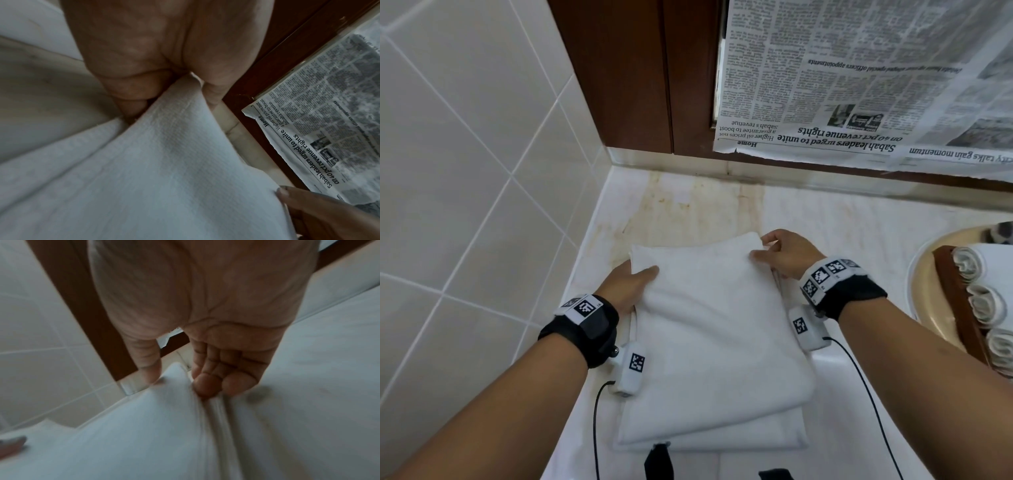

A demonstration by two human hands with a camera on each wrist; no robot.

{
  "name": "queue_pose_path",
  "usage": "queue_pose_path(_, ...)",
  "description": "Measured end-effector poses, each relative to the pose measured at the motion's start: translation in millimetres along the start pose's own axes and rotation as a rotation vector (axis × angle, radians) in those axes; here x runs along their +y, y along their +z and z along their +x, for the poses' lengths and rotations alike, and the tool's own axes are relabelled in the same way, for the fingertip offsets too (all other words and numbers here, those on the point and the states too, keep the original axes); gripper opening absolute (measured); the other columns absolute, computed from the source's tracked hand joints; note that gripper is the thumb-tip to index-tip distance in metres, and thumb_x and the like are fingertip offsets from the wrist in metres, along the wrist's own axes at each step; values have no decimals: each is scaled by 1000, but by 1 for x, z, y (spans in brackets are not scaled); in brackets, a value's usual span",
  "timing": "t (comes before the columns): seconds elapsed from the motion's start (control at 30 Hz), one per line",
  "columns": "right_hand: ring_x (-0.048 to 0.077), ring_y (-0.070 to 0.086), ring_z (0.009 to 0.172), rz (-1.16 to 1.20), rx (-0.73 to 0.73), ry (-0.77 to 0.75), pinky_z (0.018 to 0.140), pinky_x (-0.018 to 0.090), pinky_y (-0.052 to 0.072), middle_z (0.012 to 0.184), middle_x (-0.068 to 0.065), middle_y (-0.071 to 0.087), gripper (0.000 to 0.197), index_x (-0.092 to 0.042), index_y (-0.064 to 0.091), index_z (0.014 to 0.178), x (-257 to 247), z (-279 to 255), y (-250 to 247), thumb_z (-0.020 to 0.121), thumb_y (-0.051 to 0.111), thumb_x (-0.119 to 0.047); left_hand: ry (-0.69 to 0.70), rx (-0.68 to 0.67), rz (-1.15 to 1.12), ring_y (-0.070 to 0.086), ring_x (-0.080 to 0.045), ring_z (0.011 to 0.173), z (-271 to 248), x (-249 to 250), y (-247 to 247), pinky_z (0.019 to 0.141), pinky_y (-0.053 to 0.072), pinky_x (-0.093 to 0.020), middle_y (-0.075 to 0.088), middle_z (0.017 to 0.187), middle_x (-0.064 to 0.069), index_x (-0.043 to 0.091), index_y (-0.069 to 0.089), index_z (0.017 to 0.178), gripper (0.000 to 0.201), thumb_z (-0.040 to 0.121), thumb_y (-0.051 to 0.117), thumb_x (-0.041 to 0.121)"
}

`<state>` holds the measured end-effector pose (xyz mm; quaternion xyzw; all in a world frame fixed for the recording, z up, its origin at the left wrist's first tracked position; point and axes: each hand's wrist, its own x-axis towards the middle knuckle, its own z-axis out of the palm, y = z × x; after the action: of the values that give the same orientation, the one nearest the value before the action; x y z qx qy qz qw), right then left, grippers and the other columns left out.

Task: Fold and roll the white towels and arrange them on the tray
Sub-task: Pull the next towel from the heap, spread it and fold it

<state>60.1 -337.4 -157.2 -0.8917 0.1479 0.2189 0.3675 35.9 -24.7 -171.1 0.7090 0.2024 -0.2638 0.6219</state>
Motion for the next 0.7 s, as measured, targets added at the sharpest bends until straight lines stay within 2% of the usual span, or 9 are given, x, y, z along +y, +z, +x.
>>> queue_pose_path(0.1,16,59,87,-73,35,-39,71,29,43,97,-3,62,34,-21,52,115,-6,-5,10,89,70,-34,41,14,91,68,-27,104,1,1,-2,97,51,-50,71,114,-3,26,63,114,19,97,58,33)
queue_pose_path(0.17,20,59,86,0,35,25,70,30,44,102,2,62,24,-17,55,112,-12,-6,8,91,63,-26,45,33,65,70,-29,99,1,8,-1,93,54,-49,72,109,-6,20,64,115,20,99,57,28)
queue_pose_path(0.23,20,56,80,48,83,82,67,29,43,91,-1,57,20,-15,53,109,-14,-7,5,93,59,-26,50,38,46,71,-30,96,5,15,0,92,54,-48,73,106,-8,15,67,114,22,98,58,28)
queue_pose_path(0.33,18,55,76,-47,59,127,60,29,42,87,-4,52,27,-18,45,115,-9,-11,8,94,59,-26,26,81,234,69,-32,96,12,14,0,94,53,-48,71,108,-11,8,65,118,37,95,58,36)
queue_pose_path(0.43,22,60,87,18,67,141,74,33,50,104,2,58,36,-19,44,123,1,-19,11,94,59,-33,-29,111,208,68,-35,96,11,13,2,93,53,-51,70,109,-15,5,65,114,53,85,62,49)
queue_pose_path(0.5,28,65,90,141,91,140,86,41,55,106,3,63,38,-18,51,114,10,-29,9,91,63,-46,-49,108,156,69,-34,91,1,12,1,88,56,-50,71,100,-13,6,67,105,53,85,64,56)
queue_pose_path(0.57,36,68,81,160,13,115,83,46,57,85,5,67,43,-14,56,90,19,-47,7,88,64,-55,-56,72,303,70,-29,77,-14,5,-5,74,60,-41,73,83,-10,9,69,92,57,85,61,64)
queue_pose_path(0.63,31,69,74,69,-104,118,79,44,56,77,8,68,49,-11,57,79,29,-68,9,87,64,-59,-47,-43,520,66,-19,59,-34,-3,-13,58,52,-29,71,68,-3,13,69,82,56,81,62,69)
queue_pose_path(0.7,21,65,68,-27,-172,113,70,37,53,74,3,68,44,-11,59,74,40,-86,14,88,66,-52,-20,-173,651,61,-13,54,-47,-14,-16,53,47,-24,71,68,-1,17,70,82,42,84,66,59)
